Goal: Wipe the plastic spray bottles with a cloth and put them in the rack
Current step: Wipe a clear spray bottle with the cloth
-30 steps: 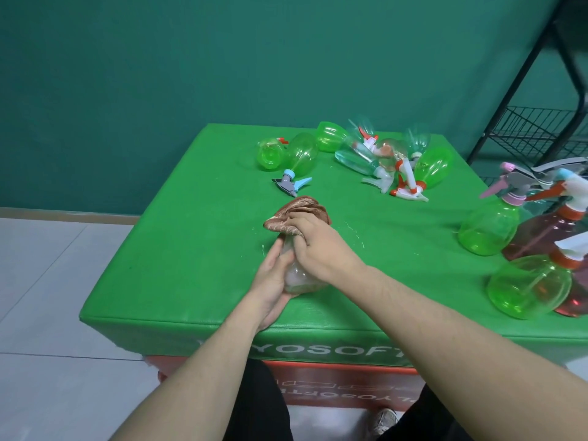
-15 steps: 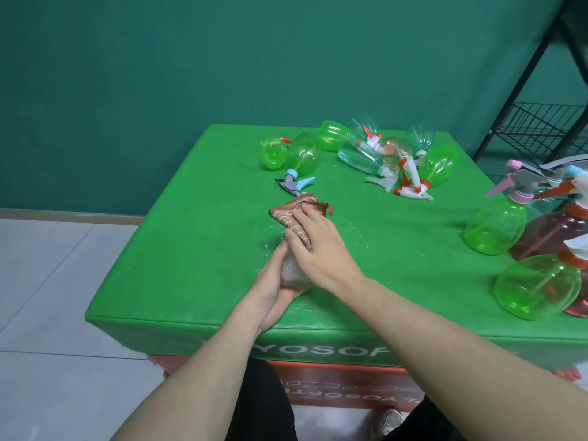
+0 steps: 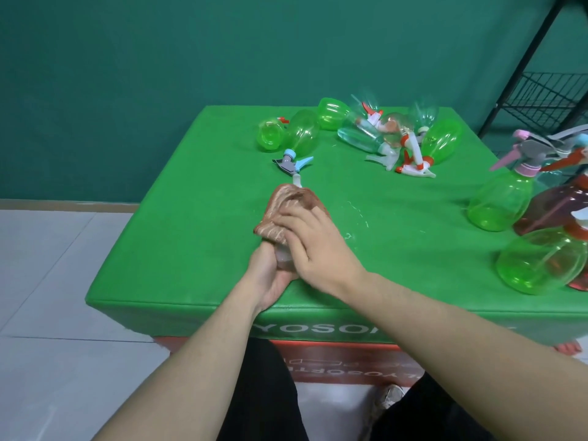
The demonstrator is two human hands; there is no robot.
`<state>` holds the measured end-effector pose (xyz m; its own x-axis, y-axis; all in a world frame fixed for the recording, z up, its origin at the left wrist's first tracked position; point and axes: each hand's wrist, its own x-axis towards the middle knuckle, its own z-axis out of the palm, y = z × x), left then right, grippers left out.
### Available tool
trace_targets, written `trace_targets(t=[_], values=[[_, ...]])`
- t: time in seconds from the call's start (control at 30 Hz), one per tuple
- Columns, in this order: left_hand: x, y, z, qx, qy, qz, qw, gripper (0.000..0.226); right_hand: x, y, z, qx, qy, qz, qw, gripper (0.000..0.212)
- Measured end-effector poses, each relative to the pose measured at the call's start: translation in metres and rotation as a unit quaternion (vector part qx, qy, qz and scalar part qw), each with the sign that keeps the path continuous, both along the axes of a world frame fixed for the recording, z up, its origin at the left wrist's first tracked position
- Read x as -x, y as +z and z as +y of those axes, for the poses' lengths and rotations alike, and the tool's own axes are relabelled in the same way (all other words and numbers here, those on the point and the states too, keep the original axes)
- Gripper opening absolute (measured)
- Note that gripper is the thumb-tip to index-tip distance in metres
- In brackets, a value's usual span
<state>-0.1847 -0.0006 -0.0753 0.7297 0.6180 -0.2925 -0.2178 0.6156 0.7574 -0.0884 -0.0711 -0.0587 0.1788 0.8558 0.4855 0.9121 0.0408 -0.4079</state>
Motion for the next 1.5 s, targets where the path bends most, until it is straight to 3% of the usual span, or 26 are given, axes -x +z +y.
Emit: trace_targets(t=[0.17,0.3,0.37,0.47,0.57,0.73,0.9,1.07,1.27,1.4,1.5], values=[[0.010,-0.006,0.001,0.057,0.019,-0.007,0.998,0.027,0.013,-0.016,-0.024,-0.008,0.057,-0.105,0.993,0.038],[0.011,0.003,-0.002,0.052,-0.006,-0.002,0.999,0.068,0.013,-0.021,-0.036,0.020,0.108,-0.227,0.968,0.042],[0.012,0.004,-0.004,0.057,-0.008,-0.012,0.998,0.074,0.013,-0.020,-0.035,0.026,0.121,-0.267,0.956,0.043],[0.013,-0.001,-0.002,0.077,0.042,-0.017,0.996,0.042,0.013,-0.013,-0.025,0.019,0.105,-0.257,0.961,0.042],[0.011,-0.001,-0.002,0.086,0.044,-0.039,0.995,0.030,0.011,-0.004,-0.012,0.014,0.066,-0.226,0.972,0.040],[0.009,0.003,0.001,0.105,0.035,-0.074,0.991,0.030,0.010,0.009,0.011,0.048,0.034,-0.207,0.977,0.041],[0.002,-0.002,0.009,0.108,-0.014,-0.078,0.991,0.041,0.004,0.026,0.029,0.102,-0.037,-0.060,0.992,0.049],[0.001,-0.009,0.012,0.118,0.006,-0.062,0.991,0.044,0.002,0.021,0.036,0.099,-0.065,0.031,0.993,0.049],[0.002,-0.002,0.007,0.105,-0.001,-0.096,0.990,0.039,0.006,0.006,0.016,0.009,-0.033,-0.048,0.998,0.044],[0.006,-0.006,0.004,0.111,0.012,-0.054,0.992,0.028,0.011,-0.006,0.001,0.007,0.020,-0.156,0.987,0.042],[0.009,-0.007,0.002,0.141,0.037,-0.044,0.988,0.035,0.019,-0.019,-0.007,-0.008,0.027,-0.188,0.982,0.045]])
